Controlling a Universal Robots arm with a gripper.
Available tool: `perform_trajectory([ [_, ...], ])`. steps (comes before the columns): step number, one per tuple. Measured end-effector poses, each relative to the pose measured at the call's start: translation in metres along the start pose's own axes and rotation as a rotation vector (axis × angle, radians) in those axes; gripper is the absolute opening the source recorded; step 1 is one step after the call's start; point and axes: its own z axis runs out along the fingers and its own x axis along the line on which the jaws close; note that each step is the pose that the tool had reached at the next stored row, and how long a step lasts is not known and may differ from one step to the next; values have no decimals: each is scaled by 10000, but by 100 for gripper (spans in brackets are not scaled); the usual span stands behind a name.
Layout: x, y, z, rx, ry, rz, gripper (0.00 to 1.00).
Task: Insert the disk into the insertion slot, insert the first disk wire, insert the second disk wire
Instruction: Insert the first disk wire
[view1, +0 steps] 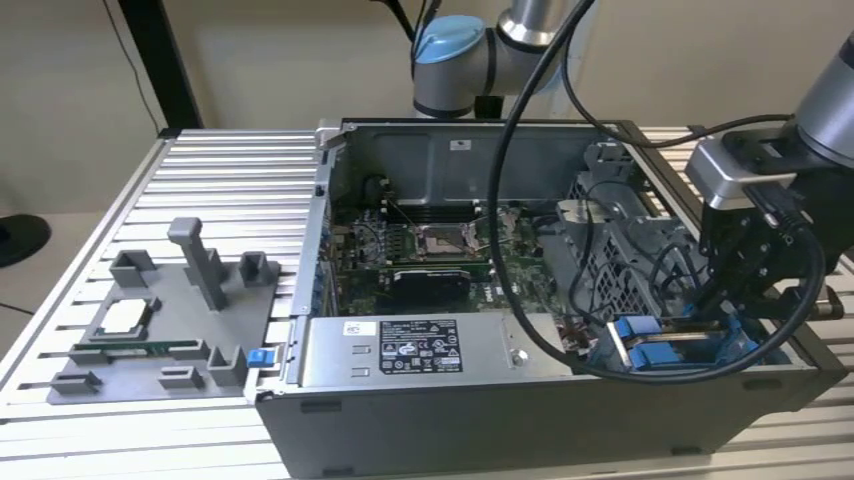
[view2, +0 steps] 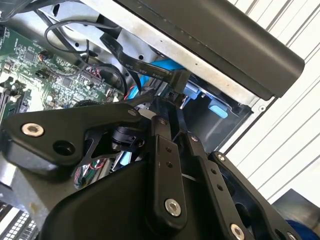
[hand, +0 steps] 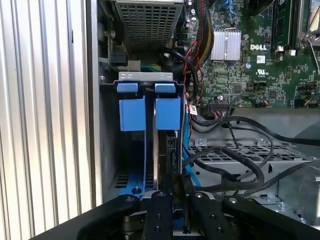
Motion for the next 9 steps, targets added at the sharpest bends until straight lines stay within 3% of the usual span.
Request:
perform_trajectory([
  [9, -13, 1, 10, 32, 12, 409, 0],
])
